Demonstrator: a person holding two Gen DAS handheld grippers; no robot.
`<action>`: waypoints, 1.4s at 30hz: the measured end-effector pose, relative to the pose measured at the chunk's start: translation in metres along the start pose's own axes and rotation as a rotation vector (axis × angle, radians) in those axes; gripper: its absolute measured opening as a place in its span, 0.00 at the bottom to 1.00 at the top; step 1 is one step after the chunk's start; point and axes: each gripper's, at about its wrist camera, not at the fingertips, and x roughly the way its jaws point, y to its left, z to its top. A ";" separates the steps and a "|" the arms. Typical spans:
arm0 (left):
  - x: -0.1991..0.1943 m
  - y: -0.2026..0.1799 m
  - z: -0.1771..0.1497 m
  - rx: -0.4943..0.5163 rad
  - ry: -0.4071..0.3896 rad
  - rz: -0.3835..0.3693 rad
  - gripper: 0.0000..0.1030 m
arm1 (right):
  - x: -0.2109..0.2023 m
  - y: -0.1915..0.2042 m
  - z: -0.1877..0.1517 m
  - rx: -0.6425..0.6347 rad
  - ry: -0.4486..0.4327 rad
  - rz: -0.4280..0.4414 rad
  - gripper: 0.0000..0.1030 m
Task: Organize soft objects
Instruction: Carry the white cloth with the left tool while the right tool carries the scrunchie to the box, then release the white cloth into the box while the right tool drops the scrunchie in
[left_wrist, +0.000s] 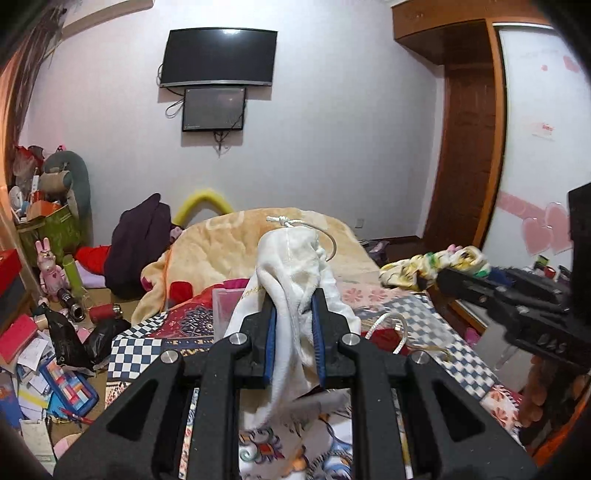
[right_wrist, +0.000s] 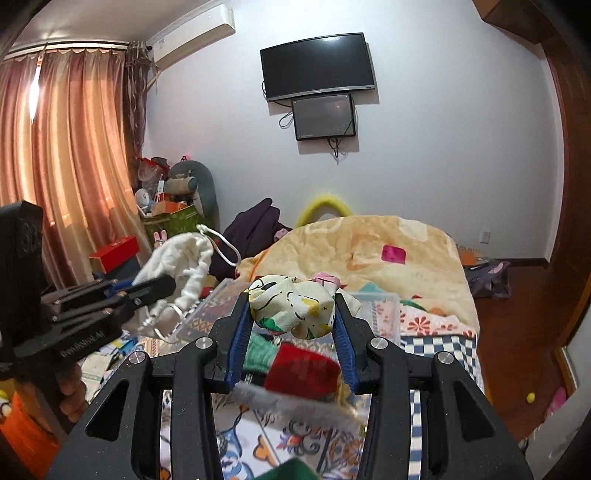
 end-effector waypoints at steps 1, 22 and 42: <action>0.005 0.001 -0.001 -0.001 0.009 0.004 0.16 | 0.003 0.000 0.002 0.002 0.003 0.002 0.37; 0.097 0.010 -0.025 0.004 0.235 0.014 0.17 | 0.082 0.001 -0.018 -0.052 0.223 -0.027 0.37; 0.039 0.002 -0.023 0.027 0.155 -0.016 0.44 | 0.032 0.008 -0.013 -0.144 0.154 -0.053 0.70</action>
